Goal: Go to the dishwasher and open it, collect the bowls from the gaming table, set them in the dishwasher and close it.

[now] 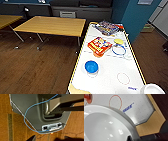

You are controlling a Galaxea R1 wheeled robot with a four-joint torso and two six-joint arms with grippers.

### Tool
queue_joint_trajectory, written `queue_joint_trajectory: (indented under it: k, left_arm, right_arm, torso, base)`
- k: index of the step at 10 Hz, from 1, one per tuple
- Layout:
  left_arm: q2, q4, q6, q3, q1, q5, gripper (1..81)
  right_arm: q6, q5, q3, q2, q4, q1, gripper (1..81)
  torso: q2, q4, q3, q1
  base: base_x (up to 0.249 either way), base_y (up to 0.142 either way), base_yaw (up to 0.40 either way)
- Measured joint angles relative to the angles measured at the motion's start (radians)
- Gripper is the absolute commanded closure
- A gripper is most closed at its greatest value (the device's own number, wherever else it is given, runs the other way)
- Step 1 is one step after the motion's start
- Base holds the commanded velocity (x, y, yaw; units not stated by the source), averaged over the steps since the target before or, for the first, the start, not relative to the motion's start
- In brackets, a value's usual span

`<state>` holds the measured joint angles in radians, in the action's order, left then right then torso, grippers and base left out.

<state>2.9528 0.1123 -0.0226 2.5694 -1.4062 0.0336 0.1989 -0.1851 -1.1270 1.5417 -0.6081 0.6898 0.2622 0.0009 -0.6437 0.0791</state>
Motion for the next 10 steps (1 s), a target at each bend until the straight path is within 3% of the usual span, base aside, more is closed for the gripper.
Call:
queue_joint_trajectory:
  k: [3,6,8,10]
  left_arm:
    - [-0.092,0.000,0.000,-0.177,0.017,0.000,1.0]
    - [-0.262,0.000,0.000,-0.457,0.051,-0.001,1.0]
    - [-0.415,0.000,0.001,-0.659,0.087,-0.001,1.0]
    - [-0.576,0.000,0.001,-0.851,0.119,0.000,1.0]
  right_arm:
    - [-0.060,0.076,0.035,-0.056,0.037,0.153,81.1]
    - [-0.095,0.234,0.040,-0.042,0.076,0.374,81.1]
    - [-0.106,0.339,0.013,0.019,0.113,0.476,81.1]
    - [-0.114,0.396,-0.036,0.128,0.143,0.525,81.1]
  torso:
    - [0.000,0.000,0.000,0.000]
    - [0.000,0.000,0.000,0.000]
    - [0.000,0.000,0.000,0.000]
    - [0.000,0.000,0.000,0.000]
  base:
    - [0.000,0.000,0.000]
    - [0.000,0.000,0.000]
    - [0.000,0.000,0.000]
    - [0.000,0.000,0.000]
